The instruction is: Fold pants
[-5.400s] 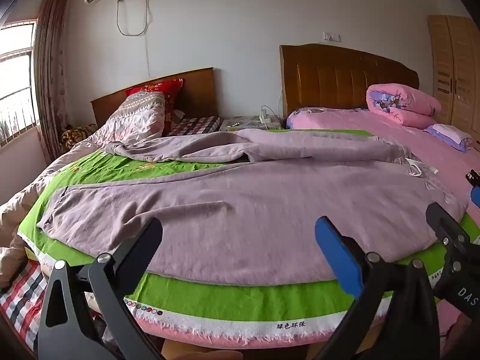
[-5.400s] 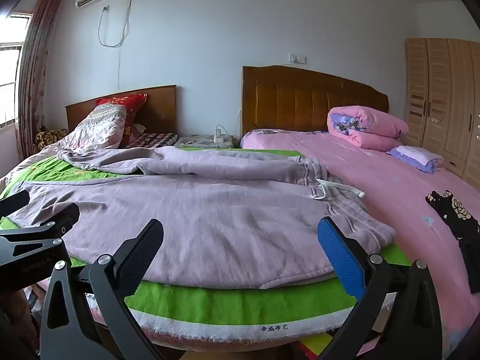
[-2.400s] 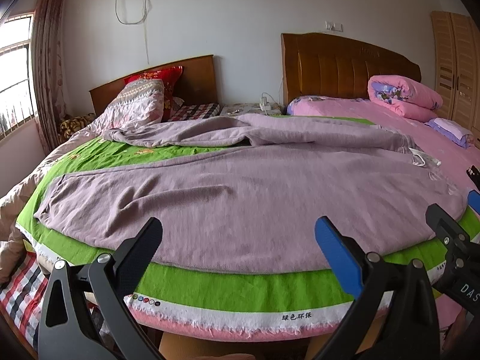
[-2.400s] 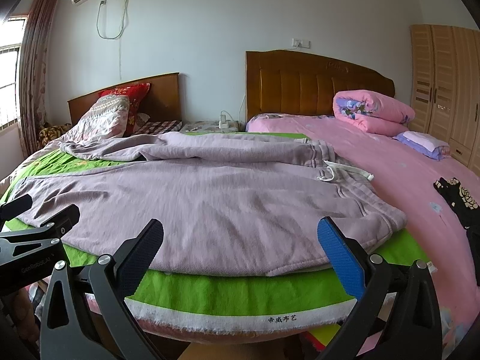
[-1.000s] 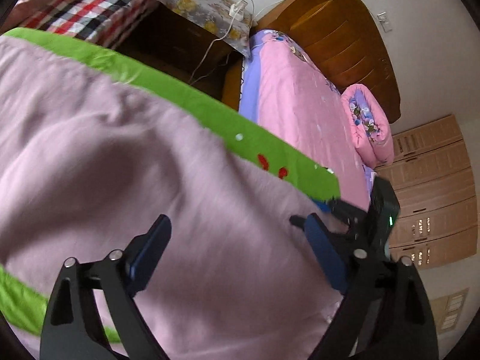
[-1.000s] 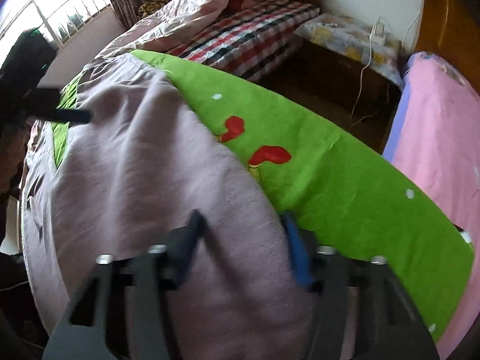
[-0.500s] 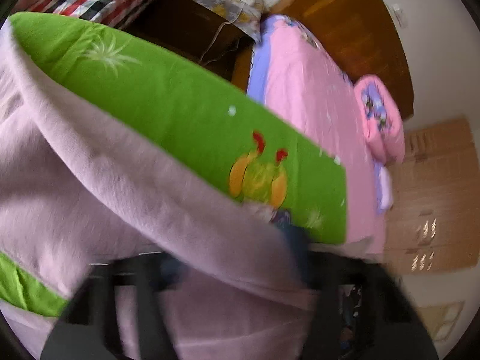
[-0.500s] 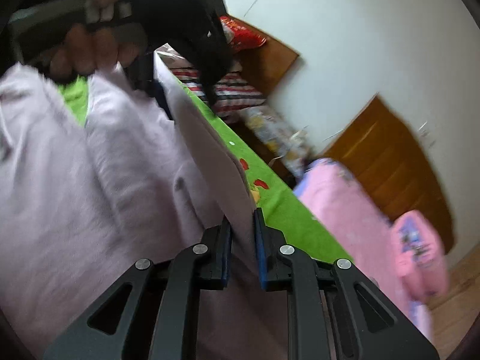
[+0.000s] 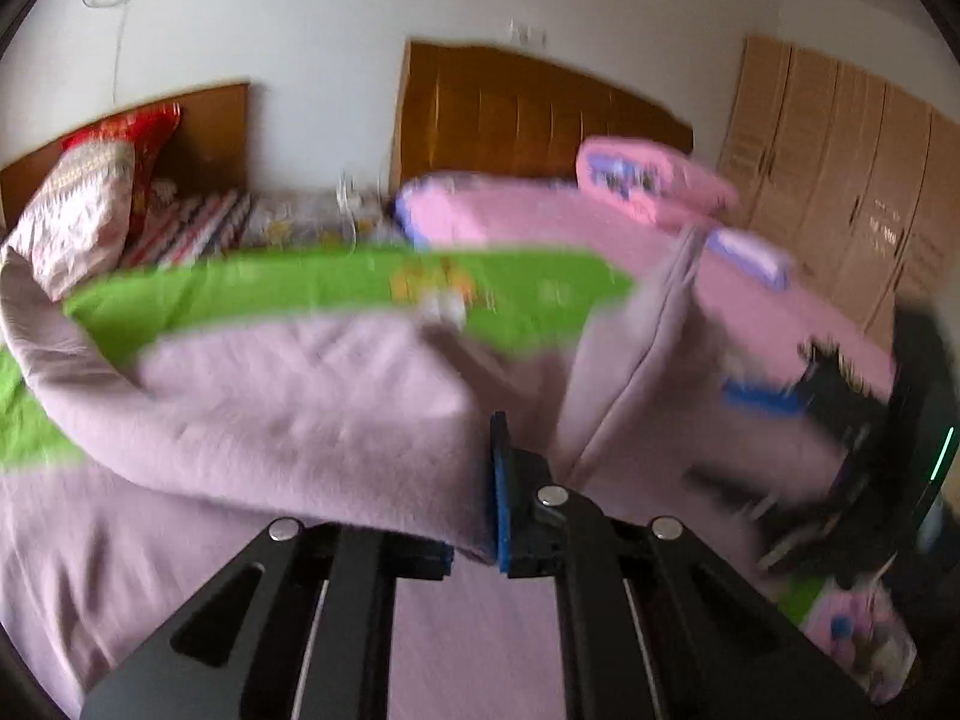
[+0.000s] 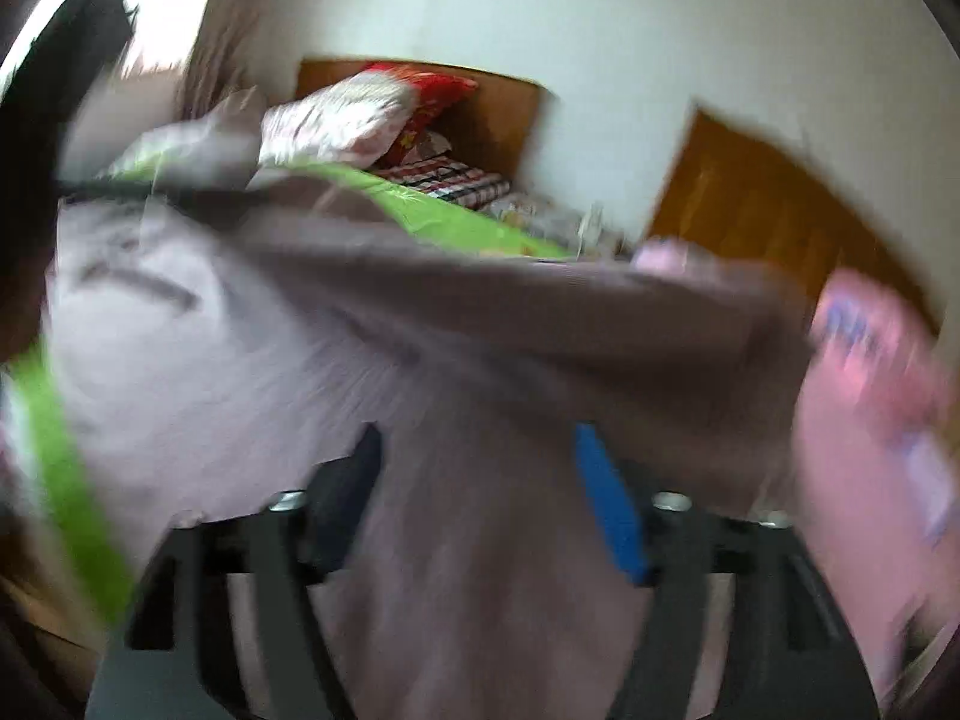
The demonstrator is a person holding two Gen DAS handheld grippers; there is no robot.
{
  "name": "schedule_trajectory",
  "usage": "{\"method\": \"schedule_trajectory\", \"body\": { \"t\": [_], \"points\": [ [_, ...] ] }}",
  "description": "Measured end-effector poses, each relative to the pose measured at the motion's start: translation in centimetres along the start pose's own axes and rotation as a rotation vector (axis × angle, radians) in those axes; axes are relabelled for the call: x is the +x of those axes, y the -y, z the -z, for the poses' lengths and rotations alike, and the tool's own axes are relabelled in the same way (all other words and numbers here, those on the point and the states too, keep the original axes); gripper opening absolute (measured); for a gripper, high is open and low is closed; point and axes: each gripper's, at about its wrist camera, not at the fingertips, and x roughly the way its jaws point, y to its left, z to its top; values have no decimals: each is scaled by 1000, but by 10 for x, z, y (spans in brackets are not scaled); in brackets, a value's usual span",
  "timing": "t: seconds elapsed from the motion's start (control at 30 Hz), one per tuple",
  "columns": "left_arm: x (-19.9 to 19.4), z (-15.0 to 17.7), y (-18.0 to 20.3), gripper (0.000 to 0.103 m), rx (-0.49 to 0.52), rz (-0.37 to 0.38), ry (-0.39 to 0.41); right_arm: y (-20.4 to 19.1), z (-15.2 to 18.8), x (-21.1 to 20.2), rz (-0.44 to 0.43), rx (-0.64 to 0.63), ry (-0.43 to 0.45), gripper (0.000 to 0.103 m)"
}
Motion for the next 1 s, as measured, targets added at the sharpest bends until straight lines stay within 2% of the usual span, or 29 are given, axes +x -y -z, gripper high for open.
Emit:
{"method": "schedule_trajectory", "body": {
  "t": [0.1, 0.13, 0.17, 0.23, 0.33, 0.37, 0.4, 0.43, 0.63, 0.77, 0.83, 0.93, 1.0],
  "points": [
    [20, 29, -11, 14, -96, 23, -69, 45, 13, -16, -23, 270, 2, 68],
    [20, 31, -16, 15, -122, 28, -73, 68, 15, -21, -13, 389, 9, 70],
    [16, 26, -21, 15, -149, 47, -42, 84, 18, -24, -12, 485, 17, 75],
    [16, 22, -28, 29, -183, 70, -34, 123, 25, -20, -36, 712, 7, 76],
    [28, 25, -47, 40, -272, 114, -76, 157, 46, -2, -124, 948, 2, 76],
    [28, 24, -54, 45, -304, 141, -70, 161, 50, 1, -118, 977, -4, 76],
    [27, 24, -58, 57, -325, 152, -69, 164, 53, 6, -102, 999, -13, 76],
    [30, 23, -65, 63, -364, 164, -72, 167, 56, 11, -92, 1020, -16, 72],
    [32, 30, -99, 67, -531, 250, -62, 173, 66, 12, -61, 1107, 14, 71],
    [28, 30, -102, 67, -534, 237, -46, 199, 64, 24, 43, 1146, -9, 71],
    [27, 30, -102, 68, -531, 233, -45, 203, 59, 33, 50, 1139, -25, 72],
    [22, 35, -103, 69, -544, 235, -34, 209, 59, 40, 44, 1155, 1, 71],
    [15, 42, -105, 71, -561, 236, -13, 217, 67, 39, 10, 1184, 20, 61]
  ]
}}
